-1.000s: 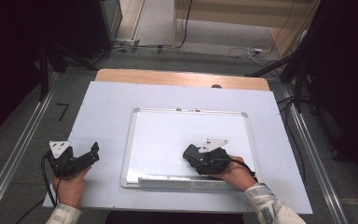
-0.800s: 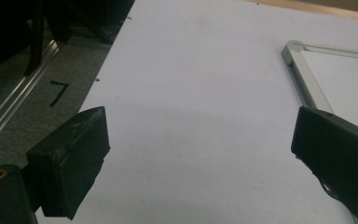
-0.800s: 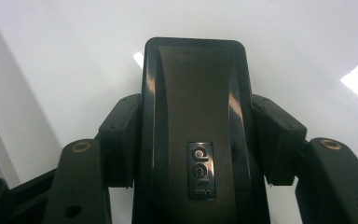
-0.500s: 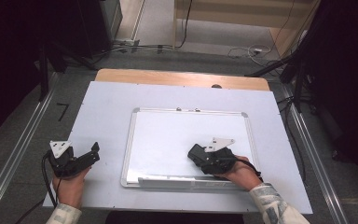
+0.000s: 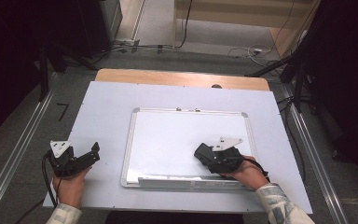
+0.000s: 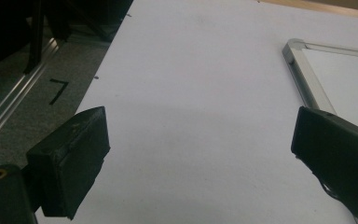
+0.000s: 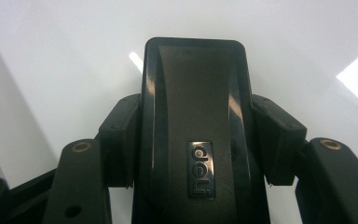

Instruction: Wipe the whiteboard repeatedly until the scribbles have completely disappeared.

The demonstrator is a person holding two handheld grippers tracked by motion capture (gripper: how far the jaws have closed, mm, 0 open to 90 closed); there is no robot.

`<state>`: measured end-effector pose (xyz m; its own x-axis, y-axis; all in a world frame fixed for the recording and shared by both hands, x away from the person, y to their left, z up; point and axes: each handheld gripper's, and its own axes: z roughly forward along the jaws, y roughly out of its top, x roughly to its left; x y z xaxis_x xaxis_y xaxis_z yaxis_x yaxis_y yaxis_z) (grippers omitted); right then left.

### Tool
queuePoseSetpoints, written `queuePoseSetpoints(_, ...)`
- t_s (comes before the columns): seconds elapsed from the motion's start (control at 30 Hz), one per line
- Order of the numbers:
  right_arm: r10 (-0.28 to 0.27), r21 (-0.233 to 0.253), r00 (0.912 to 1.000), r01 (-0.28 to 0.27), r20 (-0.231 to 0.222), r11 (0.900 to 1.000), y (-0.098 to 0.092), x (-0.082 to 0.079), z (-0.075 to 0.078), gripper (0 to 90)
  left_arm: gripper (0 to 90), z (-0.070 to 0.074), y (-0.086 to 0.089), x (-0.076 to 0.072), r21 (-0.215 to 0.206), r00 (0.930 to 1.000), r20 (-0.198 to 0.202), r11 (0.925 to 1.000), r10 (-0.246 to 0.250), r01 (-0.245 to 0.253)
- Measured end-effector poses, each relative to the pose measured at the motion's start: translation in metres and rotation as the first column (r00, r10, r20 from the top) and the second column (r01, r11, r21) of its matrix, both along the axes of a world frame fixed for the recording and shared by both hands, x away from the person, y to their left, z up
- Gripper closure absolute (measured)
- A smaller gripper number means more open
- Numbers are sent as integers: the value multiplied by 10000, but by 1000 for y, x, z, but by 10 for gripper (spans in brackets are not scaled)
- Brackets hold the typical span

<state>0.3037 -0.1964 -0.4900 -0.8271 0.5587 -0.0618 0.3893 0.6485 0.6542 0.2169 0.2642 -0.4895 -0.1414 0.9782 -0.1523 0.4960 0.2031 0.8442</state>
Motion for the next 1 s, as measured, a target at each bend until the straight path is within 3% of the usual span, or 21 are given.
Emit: queuePoseSetpoints(1.0,-1099,220,9939,1098,11,9937,-39,-6,-1,389,45,0,2,-2,-44,10000,-10,9999,90,-90)
